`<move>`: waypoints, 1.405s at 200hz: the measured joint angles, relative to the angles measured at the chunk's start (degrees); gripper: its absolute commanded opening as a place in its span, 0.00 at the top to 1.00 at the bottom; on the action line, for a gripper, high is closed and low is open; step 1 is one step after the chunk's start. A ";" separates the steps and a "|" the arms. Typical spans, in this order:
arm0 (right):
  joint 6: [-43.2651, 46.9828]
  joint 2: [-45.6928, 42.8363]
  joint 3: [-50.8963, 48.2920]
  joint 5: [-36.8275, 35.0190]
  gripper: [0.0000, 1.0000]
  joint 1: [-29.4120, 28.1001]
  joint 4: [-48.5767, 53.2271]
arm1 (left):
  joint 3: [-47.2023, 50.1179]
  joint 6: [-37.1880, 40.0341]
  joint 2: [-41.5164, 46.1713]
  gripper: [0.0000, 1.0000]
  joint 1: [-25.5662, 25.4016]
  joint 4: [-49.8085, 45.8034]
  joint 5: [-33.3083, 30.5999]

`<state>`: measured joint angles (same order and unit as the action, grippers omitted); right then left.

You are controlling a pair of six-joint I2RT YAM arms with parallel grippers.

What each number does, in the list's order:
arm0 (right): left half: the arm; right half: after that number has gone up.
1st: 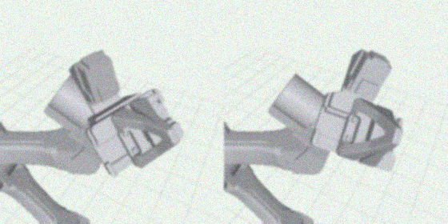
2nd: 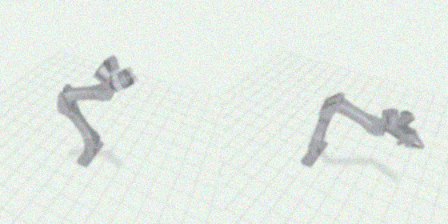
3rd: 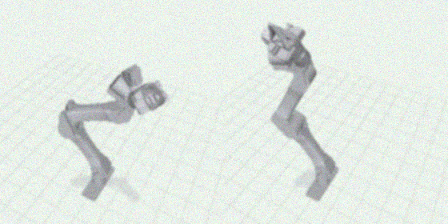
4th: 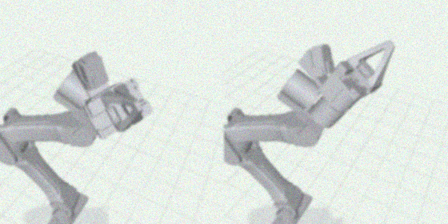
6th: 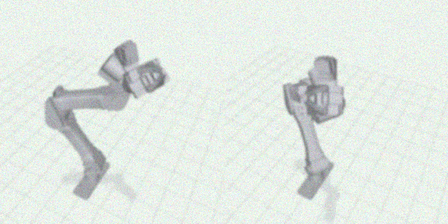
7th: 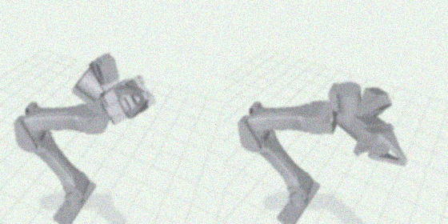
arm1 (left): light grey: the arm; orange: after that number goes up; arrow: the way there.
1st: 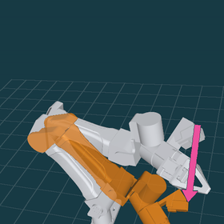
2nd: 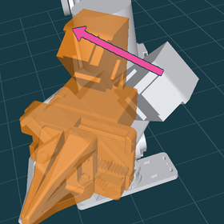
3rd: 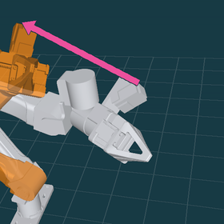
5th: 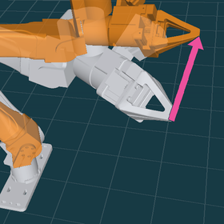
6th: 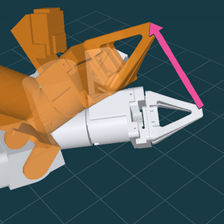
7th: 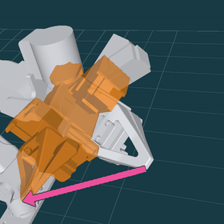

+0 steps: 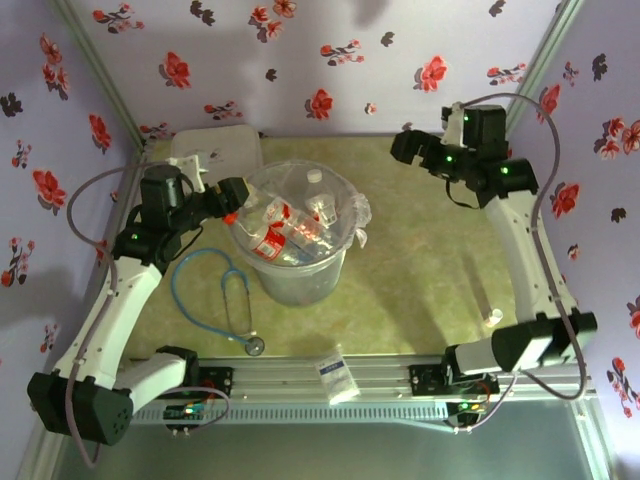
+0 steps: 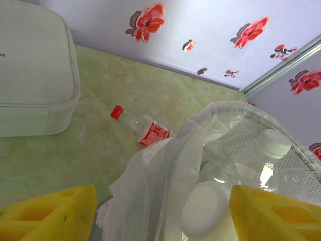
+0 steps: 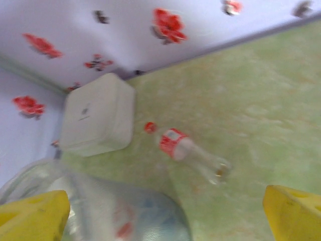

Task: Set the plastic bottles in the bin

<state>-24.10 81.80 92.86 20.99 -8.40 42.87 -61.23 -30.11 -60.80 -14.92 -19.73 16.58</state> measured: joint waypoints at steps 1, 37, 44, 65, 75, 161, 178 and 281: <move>0.02 0.17 0.04 -0.11 0.01 0.11 0.11 | 0.00 0.00 -0.02 0.29 0.00 0.00 0.00; 0.02 11.54 -0.48 -2.43 0.01 0.87 1.97 | 0.00 0.00 0.00 0.28 0.00 -0.04 0.11; 0.04 13.35 -0.57 -2.47 0.01 0.52 1.90 | 0.00 -0.02 0.02 0.27 0.00 -0.11 0.15; 0.61 19.15 -0.15 -2.86 0.01 -1.42 1.11 | 0.00 0.00 0.07 0.26 0.07 -0.44 0.22; 1.14 22.12 0.90 -2.80 0.01 -2.36 0.46 | 0.00 0.02 0.15 0.25 0.11 -0.63 0.20; 3.58 45.11 17.14 -0.02 0.01 -8.52 -1.97 | -1.49 1.57 0.92 0.22 0.11 -5.81 0.17; 4.35 48.11 20.57 0.04 0.01 -9.75 -1.22 | -2.05 1.90 0.52 0.22 0.09 -6.58 0.20; 3.98 54.03 24.30 1.86 0.06 -11.93 1.84 | -3.67 2.19 -1.01 0.22 0.09 -8.07 0.17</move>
<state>-20.12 135.83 117.16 22.85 -20.34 44.71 -64.90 -27.92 -61.80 -14.83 -27.79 16.75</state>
